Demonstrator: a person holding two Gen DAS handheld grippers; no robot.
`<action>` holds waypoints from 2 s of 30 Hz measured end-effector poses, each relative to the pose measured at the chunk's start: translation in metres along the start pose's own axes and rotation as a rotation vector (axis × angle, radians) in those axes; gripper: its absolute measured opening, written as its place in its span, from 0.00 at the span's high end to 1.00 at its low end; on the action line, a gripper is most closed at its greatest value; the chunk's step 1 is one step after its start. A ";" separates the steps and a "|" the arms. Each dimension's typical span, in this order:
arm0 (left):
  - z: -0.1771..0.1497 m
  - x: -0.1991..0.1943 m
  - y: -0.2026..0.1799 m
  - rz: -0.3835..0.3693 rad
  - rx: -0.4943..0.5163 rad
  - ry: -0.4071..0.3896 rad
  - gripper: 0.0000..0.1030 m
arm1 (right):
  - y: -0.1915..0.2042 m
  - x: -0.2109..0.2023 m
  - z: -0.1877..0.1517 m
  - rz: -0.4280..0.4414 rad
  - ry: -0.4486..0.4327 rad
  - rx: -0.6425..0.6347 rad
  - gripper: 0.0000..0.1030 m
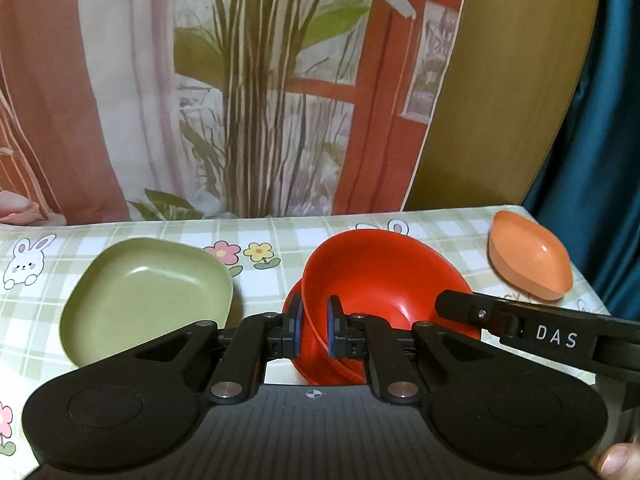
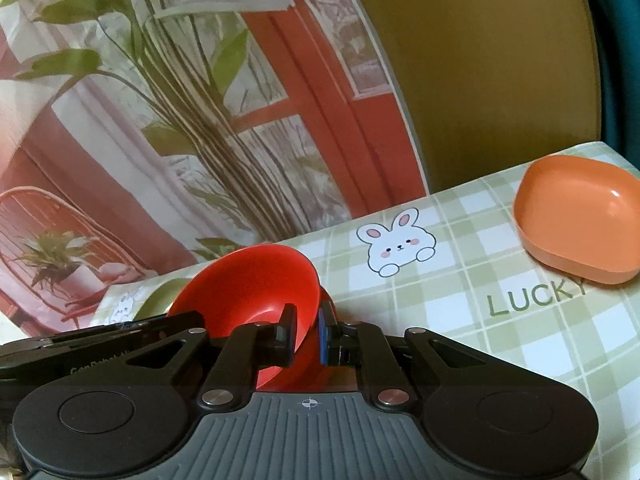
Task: Organize plates and bowls
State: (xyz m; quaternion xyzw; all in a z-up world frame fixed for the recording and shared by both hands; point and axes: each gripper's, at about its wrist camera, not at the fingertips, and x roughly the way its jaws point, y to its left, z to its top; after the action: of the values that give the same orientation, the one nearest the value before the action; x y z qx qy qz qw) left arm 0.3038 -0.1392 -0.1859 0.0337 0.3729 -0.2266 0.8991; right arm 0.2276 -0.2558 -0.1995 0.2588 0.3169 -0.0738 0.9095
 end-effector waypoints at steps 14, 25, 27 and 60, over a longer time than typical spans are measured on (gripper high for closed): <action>0.000 0.013 0.007 0.002 0.009 0.037 0.74 | 0.003 0.010 -0.002 -0.027 0.020 -0.025 0.82; 0.002 0.000 0.013 0.006 -0.022 0.019 0.59 | 0.004 -0.007 0.001 -0.022 -0.017 -0.015 0.81; 0.003 -0.005 0.014 0.002 -0.032 0.009 0.59 | 0.003 -0.012 0.003 -0.016 -0.029 -0.009 0.81; -0.019 -0.061 -0.117 -0.103 -0.012 -0.076 0.54 | -0.119 -0.164 0.022 -0.135 -0.153 -0.136 0.75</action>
State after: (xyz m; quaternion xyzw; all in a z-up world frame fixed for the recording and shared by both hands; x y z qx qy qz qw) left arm 0.2027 -0.2160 -0.1453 0.0005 0.3413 -0.2714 0.8999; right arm 0.0748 -0.3739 -0.1341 0.1680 0.2675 -0.1328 0.9395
